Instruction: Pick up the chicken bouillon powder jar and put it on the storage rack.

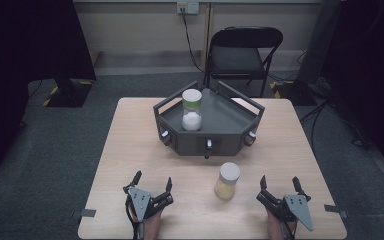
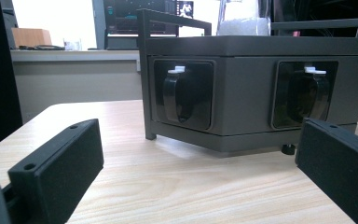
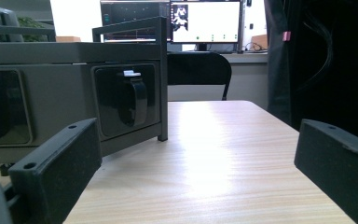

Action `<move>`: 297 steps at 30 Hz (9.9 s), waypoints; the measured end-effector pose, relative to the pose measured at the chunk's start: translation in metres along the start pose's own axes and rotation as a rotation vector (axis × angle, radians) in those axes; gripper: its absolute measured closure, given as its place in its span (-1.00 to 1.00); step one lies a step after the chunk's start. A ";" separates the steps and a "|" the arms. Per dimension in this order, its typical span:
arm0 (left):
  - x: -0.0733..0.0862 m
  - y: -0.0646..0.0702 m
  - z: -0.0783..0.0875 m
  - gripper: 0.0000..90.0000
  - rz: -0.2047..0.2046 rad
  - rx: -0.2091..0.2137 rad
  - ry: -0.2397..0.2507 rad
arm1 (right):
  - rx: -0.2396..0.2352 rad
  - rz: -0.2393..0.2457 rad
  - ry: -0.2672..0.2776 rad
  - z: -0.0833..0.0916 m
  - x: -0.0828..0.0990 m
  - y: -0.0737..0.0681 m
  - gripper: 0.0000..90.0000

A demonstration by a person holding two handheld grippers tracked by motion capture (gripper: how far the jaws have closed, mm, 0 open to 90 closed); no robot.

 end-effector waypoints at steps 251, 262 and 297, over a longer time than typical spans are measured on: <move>0.000 -0.001 0.000 -0.99 0.000 0.011 -0.004 | -0.420 -0.041 0.005 -0.185 -0.172 -0.052 -1.00; -0.001 -0.001 0.000 -0.99 -0.002 0.011 -0.005 | -0.407 -0.033 0.026 -0.162 -0.168 -0.041 -1.00; 0.000 -0.001 0.000 -0.99 -0.001 0.010 -0.004 | -0.336 -0.020 0.083 -0.055 -0.103 -0.021 -1.00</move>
Point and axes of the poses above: each handheld gripper's, and its own axes: z roughly backward along the jaws, x roughly out of its underside, y roughly to its right, the point moved 7 cm from there along -z, roughly forward along the jaws, and after that the axes turned 14 degrees about z, right-handed, at the moved point
